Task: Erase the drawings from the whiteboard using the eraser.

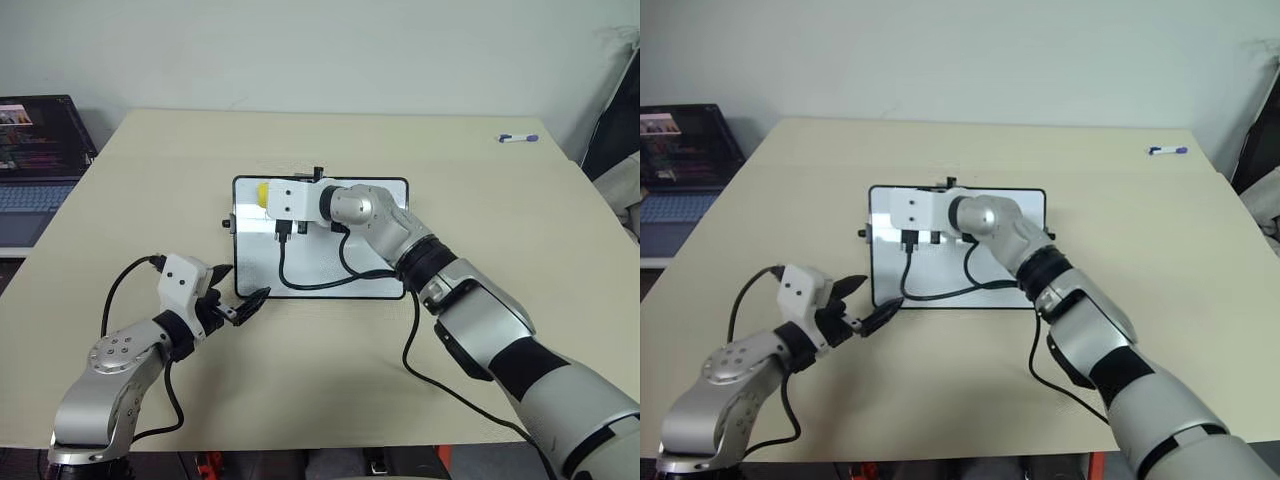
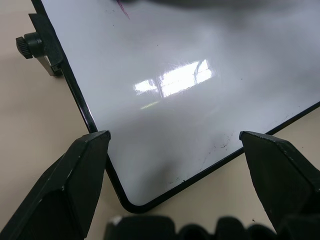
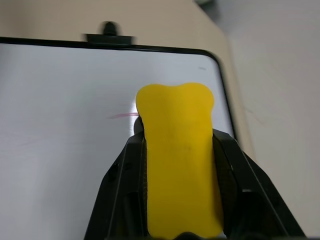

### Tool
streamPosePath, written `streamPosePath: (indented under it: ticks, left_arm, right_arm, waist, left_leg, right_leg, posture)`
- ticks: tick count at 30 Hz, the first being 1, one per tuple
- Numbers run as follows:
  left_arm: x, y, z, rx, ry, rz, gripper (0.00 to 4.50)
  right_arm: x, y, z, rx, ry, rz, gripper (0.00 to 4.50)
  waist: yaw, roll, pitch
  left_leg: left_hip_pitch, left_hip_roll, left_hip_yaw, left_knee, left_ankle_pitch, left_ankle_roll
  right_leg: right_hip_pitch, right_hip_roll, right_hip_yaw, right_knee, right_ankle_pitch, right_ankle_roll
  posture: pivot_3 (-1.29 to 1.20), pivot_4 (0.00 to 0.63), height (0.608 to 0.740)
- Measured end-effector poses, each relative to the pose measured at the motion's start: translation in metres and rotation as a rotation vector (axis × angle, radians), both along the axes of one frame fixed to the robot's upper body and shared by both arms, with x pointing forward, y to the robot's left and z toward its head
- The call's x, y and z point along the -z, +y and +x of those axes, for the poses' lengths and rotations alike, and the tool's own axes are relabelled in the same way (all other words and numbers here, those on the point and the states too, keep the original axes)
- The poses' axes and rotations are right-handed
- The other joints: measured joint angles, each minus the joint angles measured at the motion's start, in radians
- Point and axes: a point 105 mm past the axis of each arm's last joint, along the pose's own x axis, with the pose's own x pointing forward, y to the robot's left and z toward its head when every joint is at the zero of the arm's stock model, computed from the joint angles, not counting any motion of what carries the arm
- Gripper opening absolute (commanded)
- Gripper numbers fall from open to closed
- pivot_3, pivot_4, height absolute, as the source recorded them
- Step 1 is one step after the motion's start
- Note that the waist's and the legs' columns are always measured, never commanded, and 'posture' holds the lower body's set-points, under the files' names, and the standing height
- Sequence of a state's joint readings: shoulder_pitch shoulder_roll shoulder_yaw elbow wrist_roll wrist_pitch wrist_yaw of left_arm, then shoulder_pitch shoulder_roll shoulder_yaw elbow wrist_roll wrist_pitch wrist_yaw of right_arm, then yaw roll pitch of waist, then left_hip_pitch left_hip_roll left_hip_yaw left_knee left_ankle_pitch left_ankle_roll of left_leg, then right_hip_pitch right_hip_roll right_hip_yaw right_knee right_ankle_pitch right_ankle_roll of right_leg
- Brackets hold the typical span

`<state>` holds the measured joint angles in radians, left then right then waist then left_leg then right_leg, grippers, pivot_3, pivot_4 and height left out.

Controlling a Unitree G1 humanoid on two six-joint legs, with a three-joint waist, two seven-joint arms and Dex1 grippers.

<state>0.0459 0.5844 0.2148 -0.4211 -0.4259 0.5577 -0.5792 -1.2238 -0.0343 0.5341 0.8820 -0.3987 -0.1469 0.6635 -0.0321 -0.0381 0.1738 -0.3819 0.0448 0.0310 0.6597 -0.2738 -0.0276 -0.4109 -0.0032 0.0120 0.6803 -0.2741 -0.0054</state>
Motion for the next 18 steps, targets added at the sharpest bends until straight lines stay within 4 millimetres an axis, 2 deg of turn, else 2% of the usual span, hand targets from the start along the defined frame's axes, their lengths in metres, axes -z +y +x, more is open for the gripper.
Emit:
streamPosePath:
  ticks: [3, 4, 10, 14, 18]
  left_arm:
    - [0.001, -0.001, 0.000, 0.005, 0.000, 0.001, 4.50]
    - [0.001, -0.001, 0.000, 0.005, -0.004, 0.002, 4.50]
    - [0.004, -0.001, -0.001, 0.012, 0.000, 0.001, 4.50]
    - [0.006, 0.000, -0.001, 0.015, 0.004, -0.001, 4.50]
    - [0.006, 0.001, 0.000, 0.015, -0.005, 0.002, 4.50]
  right_arm:
    - [0.022, 0.001, -0.014, -0.071, 0.068, -0.085, 1.31]
    - [0.022, 0.002, -0.015, -0.071, 0.064, -0.082, 1.31]
    - [-0.004, 0.000, 0.007, 0.050, -0.032, 0.041, 1.31]
    - [-0.004, -0.001, 0.007, 0.042, -0.014, 0.032, 1.31]
    - [0.025, -0.003, -0.015, -0.065, 0.115, -0.083, 1.31]
  waist:
    - [0.001, 0.000, 0.000]
    - [0.002, 0.001, 0.000]
    - [0.002, 0.001, 0.000]
    - [0.002, 0.001, 0.000]
    - [0.002, 0.001, 0.000]
  left_leg:
    - [0.001, 0.000, -0.001, 0.001, 0.000, 0.000]
    - [0.001, 0.000, -0.001, 0.002, 0.001, 0.000]
    - [0.002, 0.000, -0.001, 0.002, 0.003, 0.002]
    - [0.001, 0.000, -0.001, 0.001, 0.003, 0.002]
    - [0.002, 0.000, -0.001, 0.001, 0.003, 0.002]
  right_leg:
    - [0.001, 0.000, -0.001, 0.001, 0.000, 0.000]
    - [0.001, 0.000, -0.001, 0.001, 0.000, 0.000]
    - [0.001, 0.000, -0.001, 0.001, 0.001, -0.003]
    - [0.001, 0.000, -0.001, 0.001, 0.002, -0.003]
    - [0.002, 0.000, -0.002, 0.001, 0.002, -0.002]
  posture:
    - [0.00, 0.150, 0.740]
    - [0.00, 0.150, 0.740]
    - [0.00, 0.150, 0.740]
    - [0.00, 0.150, 0.740]
    - [0.00, 0.150, 0.740]
